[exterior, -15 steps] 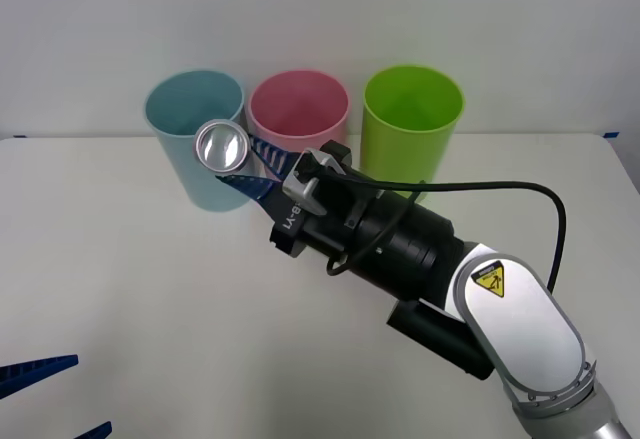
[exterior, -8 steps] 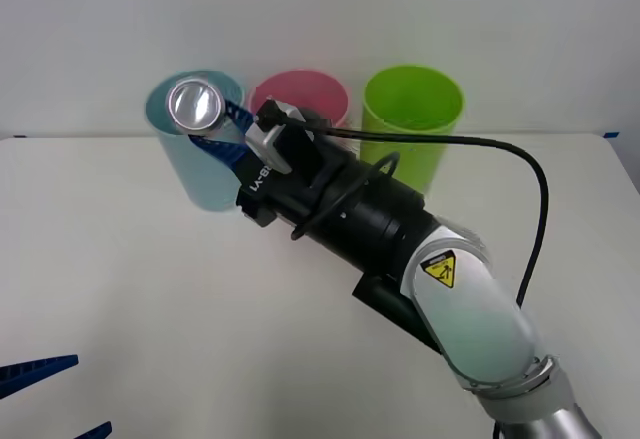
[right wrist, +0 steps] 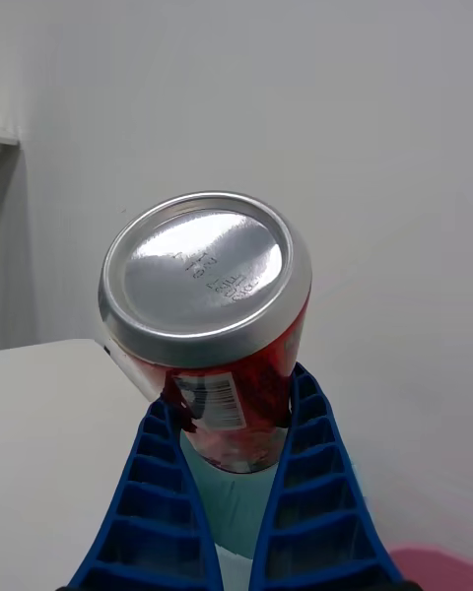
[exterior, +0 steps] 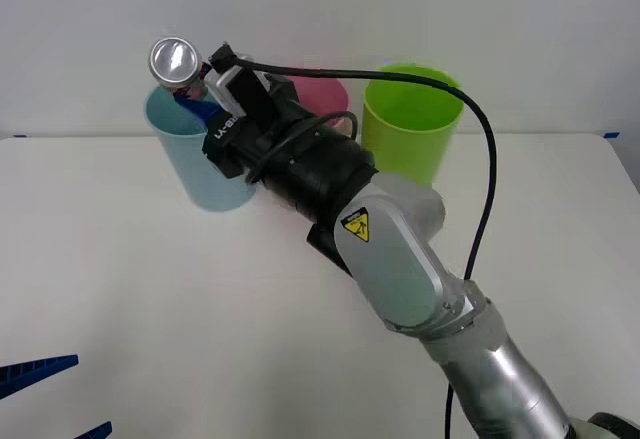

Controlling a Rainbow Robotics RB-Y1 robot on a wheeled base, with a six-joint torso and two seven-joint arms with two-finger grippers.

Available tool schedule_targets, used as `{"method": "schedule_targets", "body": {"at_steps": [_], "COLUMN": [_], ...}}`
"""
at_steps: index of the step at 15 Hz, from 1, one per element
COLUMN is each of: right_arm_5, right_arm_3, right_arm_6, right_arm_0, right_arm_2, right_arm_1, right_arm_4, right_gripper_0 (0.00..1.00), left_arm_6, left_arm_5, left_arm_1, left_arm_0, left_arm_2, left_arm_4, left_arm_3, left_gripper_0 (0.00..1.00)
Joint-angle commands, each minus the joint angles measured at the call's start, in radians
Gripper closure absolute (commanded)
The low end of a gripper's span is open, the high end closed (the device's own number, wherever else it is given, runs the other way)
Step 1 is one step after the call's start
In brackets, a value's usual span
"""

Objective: Put cans in the blue bin and PET bottles in the pink bin and trash in the green bin.

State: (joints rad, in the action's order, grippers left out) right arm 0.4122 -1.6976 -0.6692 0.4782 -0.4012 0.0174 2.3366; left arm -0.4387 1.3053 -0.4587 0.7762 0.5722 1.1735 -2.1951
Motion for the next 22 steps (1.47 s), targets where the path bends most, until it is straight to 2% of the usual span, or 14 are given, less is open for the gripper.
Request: {"method": "schedule_targets", "body": {"at_steps": [1, 2, 10, 13, 16, 22], "right_arm_5": [-0.032, -0.070, -0.096, -0.102, -0.190, -0.191], "right_arm_3": [0.108, 0.165, 0.460, 0.553, 0.681, 0.702], "right_arm_6": [-0.006, -0.007, -0.007, -0.012, -0.013, -0.020], "right_arm_0": [0.065, 0.097, 0.346, 0.412, 0.488, 0.501], "right_arm_2": [0.024, 0.025, 0.073, 0.050, 0.012, -0.087], "right_arm_1": [0.000, 0.000, 0.000, 0.000, 0.000, 0.000], "right_arm_4": [-0.017, -0.053, -0.062, -0.095, -0.135, -0.164], "right_gripper_0": [1.00, 1.00, 1.00, 1.00, 1.00, 1.00], "left_arm_6": [0.000, 0.000, 0.000, 0.000, 0.000, 0.000], "left_arm_5": [0.000, 0.000, 0.000, 0.000, 0.000, 0.000], "left_arm_1": [0.000, 0.000, 0.000, 0.000, 0.000, 0.000], "left_arm_0": [0.000, 0.000, 0.000, 0.000, 0.000, 0.000], "left_arm_2": [0.000, 0.000, 0.000, 0.000, 0.000, 0.000], "left_arm_4": [0.000, 0.000, 0.000, 0.000, 0.000, 0.000], "left_arm_3": [0.000, 0.000, 0.000, 0.000, 0.000, 0.000], "left_gripper_0": [0.00, 0.00, 0.00, 0.00, 0.00, 0.00]}}
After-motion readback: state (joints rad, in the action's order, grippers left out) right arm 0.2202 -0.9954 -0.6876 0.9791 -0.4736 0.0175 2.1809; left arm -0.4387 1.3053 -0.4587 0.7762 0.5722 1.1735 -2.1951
